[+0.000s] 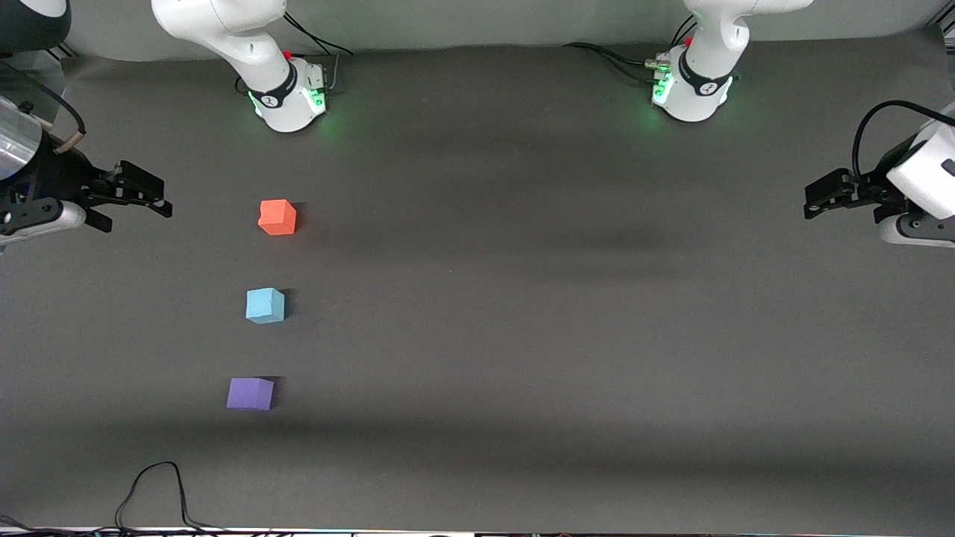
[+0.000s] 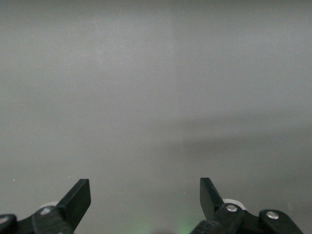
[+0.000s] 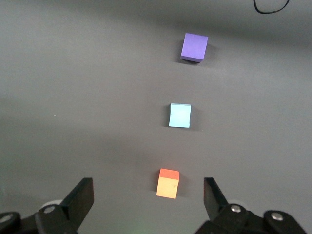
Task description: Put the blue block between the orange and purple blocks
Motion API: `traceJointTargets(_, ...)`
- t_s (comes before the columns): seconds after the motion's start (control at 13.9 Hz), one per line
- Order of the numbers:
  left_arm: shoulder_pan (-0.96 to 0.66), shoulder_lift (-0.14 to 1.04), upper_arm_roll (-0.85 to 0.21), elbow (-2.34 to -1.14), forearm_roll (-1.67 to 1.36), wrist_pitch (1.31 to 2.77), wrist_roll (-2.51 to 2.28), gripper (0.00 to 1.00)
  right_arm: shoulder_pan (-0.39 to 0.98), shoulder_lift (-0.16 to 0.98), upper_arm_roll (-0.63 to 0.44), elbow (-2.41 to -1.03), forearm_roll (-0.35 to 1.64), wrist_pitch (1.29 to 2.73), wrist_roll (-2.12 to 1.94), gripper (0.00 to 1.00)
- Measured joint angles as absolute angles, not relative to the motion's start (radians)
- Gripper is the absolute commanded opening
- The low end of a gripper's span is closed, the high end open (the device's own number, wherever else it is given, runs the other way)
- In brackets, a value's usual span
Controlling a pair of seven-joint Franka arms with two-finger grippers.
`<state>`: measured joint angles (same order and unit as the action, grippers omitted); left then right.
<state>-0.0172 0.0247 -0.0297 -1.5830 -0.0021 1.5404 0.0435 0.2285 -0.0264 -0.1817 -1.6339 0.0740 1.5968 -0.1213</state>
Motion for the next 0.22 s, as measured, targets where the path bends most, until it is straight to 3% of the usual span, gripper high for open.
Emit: traceJointTargets(0.22,-0.017,0.025,-0.030,-1.583,-0.002,1.540,0.043,1.00,0.231,-0.016,-0.183,-1.634,0.074,1.594,-0.121,1.00)
